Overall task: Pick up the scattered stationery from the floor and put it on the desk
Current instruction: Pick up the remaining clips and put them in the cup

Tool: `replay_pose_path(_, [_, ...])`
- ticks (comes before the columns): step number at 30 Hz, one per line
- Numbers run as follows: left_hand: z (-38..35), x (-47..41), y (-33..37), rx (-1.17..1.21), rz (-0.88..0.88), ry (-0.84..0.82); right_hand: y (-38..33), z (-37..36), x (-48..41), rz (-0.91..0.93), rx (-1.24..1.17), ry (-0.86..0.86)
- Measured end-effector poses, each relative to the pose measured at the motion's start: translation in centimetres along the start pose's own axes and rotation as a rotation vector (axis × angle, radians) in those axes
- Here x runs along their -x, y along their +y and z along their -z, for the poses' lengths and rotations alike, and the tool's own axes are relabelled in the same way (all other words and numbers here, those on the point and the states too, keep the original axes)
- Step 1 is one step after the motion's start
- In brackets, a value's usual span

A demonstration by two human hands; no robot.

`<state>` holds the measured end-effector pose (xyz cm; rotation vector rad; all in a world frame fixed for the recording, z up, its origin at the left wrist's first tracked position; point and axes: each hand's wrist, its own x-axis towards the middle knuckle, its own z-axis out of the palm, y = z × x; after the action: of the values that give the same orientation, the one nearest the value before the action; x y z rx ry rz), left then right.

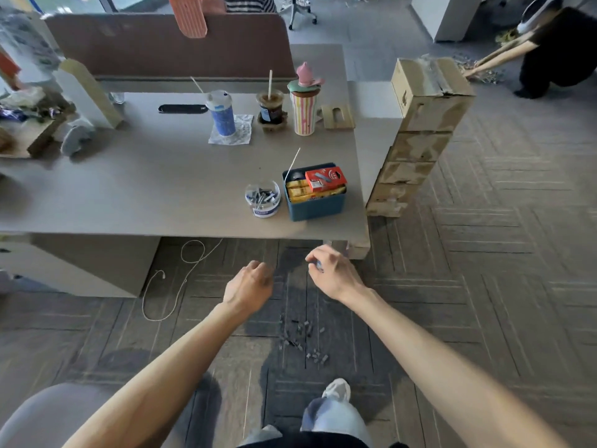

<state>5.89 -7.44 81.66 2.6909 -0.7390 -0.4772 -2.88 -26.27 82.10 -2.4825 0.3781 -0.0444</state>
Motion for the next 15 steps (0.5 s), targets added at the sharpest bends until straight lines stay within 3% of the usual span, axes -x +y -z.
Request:
replay_pose_path(8, [-6.7,3.0,-2.9,0.082,0.014,-0.025,2.8,-7.9,4.7,-0.146,-0.01,-0.081])
replay_pose_path(15, [-18.0,2.6,-7.3,0.105,0.147,-0.074,11.0,-16.6,6.8,-0.238,-0.008,-0.15])
